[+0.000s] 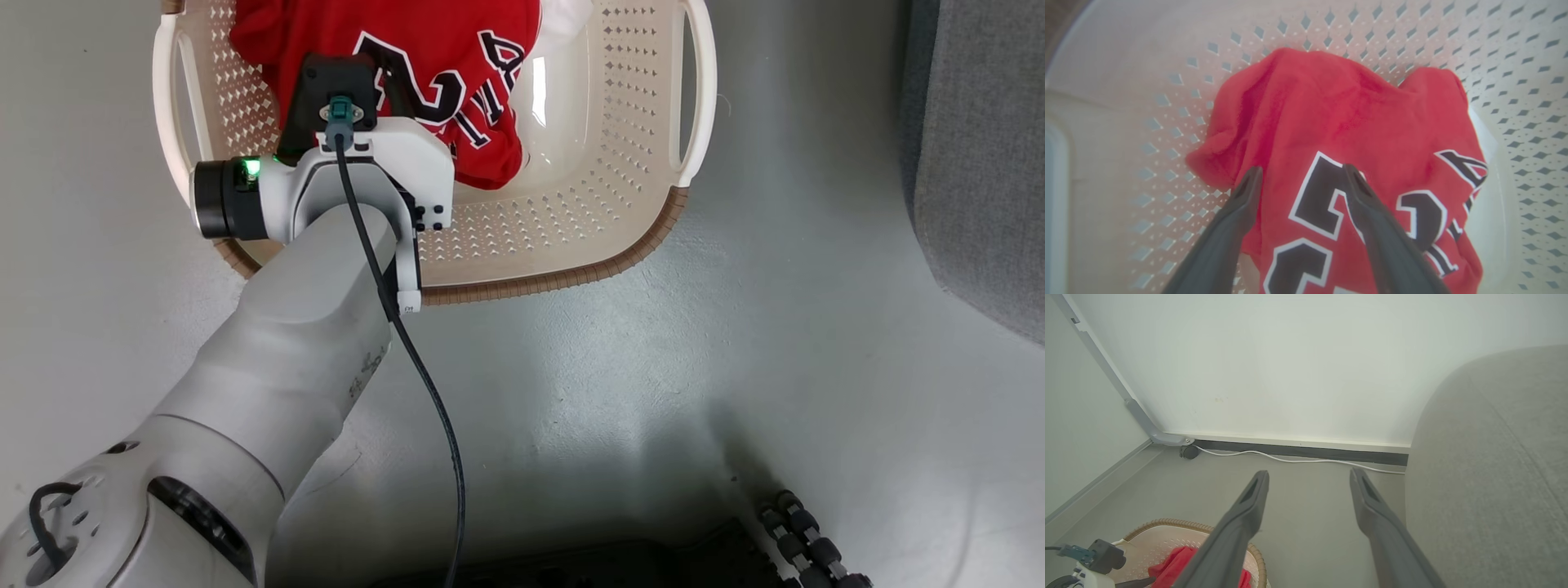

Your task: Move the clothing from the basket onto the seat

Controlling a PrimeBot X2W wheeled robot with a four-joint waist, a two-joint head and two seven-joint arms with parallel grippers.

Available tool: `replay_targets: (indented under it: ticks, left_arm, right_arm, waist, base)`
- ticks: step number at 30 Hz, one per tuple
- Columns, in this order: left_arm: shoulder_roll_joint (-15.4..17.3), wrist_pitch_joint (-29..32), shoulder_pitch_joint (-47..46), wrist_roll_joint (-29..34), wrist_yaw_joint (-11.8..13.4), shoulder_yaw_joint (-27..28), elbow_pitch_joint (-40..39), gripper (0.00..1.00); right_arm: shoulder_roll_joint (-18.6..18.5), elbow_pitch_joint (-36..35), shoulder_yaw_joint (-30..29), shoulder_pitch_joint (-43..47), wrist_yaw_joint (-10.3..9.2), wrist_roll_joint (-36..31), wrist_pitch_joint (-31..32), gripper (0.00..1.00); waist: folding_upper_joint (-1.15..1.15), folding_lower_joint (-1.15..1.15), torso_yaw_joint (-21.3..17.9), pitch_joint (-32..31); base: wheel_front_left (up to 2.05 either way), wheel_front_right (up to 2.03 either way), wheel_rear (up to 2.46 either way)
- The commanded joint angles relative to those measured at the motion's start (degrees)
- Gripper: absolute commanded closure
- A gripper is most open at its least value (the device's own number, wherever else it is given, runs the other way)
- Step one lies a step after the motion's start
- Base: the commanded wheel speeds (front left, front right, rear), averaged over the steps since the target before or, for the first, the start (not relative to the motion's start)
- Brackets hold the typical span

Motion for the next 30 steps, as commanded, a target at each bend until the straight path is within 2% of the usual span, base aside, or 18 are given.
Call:
replay_targets:
  ticks: [1,11,12,13,14,15,21,30]
  left_arm:
    - [0.50,-0.14,0.00,-1.34,0.83,-0.22,0.27,0.00]
    - [0.50,2.80,-0.90,-9.23,-0.26,-5.53,1.79,0.00]
    - [0.50,2.90,-1.05,-9.76,-0.26,-6.06,1.86,0.07]
    - [0.50,2.90,-1.24,-10.26,-0.23,-6.55,1.93,0.53]
    - [0.50,3.03,-1.42,-10.67,-0.22,-7.16,2.00,0.67]
    - [0.50,3.07,-1.59,-11.09,-0.29,-7.71,1.98,1.00]
    - [0.50,1.73,-3.04,-12.16,-0.48,-10.58,1.62,1.00]
    - [0.50,-0.08,-2.30,-13.01,-1.43,-11.97,0.42,1.00]
  right_arm:
    - [-1.00,-1.61,0.56,2.51,0.19,0.25,-0.34,0.00]
    - [-0.75,-2.15,0.76,2.09,0.19,0.35,-0.34,0.00]
    - [-0.74,-2.17,0.70,2.07,0.19,0.37,-0.34,0.00]
    - [-0.75,-2.17,0.65,2.05,0.19,0.36,-0.34,0.00]
    - [-0.73,-2.14,0.64,2.01,0.19,0.34,-0.34,0.00]
    - [-0.70,-2.06,0.64,1.97,0.19,0.36,-0.34,0.00]
    - [-0.36,-1.34,0.43,1.77,0.19,0.39,-0.34,0.00]
    - [0.76,0.66,1.07,1.69,0.19,0.31,-0.34,0.00]
  waist:
    - [0.00,0.00,-0.09,0.03]
    - [0.00,0.00,-0.59,-0.11]
    - [0.00,0.00,-0.60,-0.12]
    - [0.00,0.00,-0.60,-0.11]
    - [0.00,0.00,-0.62,-0.13]
    - [0.00,0.00,-0.64,-0.16]
    - [0.00,0.00,-0.61,-0.94]
    - [0.00,0.00,-0.71,-4.92]
  base:
    - [0.00,0.00,0.00]
    - [0.00,0.00,0.00]
    - [0.00,0.00,0.00]
    - [0.00,0.00,0.00]
    - [0.00,0.00,0.00]
    - [0.00,0.00,0.00]
    - [0.00,0.00,0.00]
    - [0.00,0.00,0.00]
